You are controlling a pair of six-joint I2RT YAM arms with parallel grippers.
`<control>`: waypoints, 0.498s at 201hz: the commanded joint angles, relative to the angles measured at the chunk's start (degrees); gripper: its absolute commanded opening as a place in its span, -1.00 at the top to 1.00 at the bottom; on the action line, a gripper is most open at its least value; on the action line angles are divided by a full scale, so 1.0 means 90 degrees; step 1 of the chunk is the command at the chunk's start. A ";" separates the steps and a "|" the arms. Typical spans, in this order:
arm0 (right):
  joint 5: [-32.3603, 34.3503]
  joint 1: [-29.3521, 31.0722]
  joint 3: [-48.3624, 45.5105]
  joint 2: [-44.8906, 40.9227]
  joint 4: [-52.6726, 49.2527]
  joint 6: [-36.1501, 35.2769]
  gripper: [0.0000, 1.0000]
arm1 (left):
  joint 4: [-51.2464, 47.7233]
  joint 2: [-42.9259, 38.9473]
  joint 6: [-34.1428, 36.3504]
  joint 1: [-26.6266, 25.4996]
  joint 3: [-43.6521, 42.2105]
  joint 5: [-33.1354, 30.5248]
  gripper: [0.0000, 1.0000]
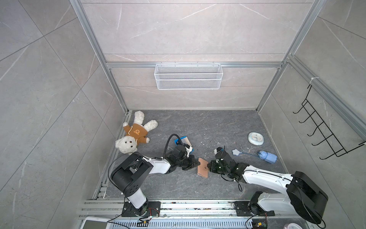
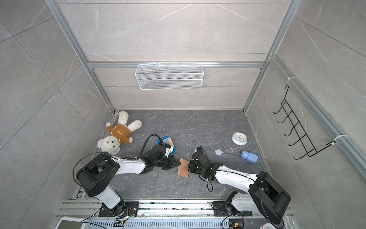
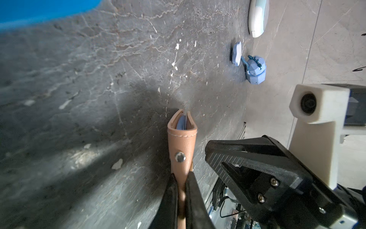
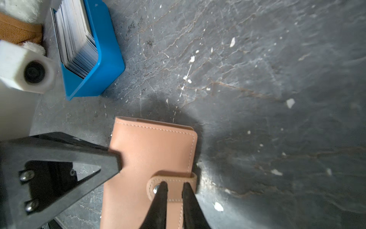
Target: Put the credit cards into the card holder
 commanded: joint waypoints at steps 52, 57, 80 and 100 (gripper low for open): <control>-0.0213 0.0006 0.0683 -0.0450 -0.1297 -0.0250 0.52 | -0.1126 -0.0497 0.0868 -0.0299 0.0518 -0.0833 1.00; -0.0234 0.0010 0.0705 -0.0447 -0.1296 -0.0231 0.51 | -0.1131 -0.0511 0.0869 -0.0301 0.0527 -0.0868 1.00; -0.0397 0.0015 0.0811 -0.0338 -0.1279 -0.0217 0.48 | -0.1127 -0.0556 0.0881 -0.0341 0.0562 -0.0913 1.00; -0.0569 0.0052 0.0852 -0.0187 -0.1103 -0.0218 0.46 | -0.1129 -0.0571 0.0892 -0.0365 0.0586 -0.0914 1.00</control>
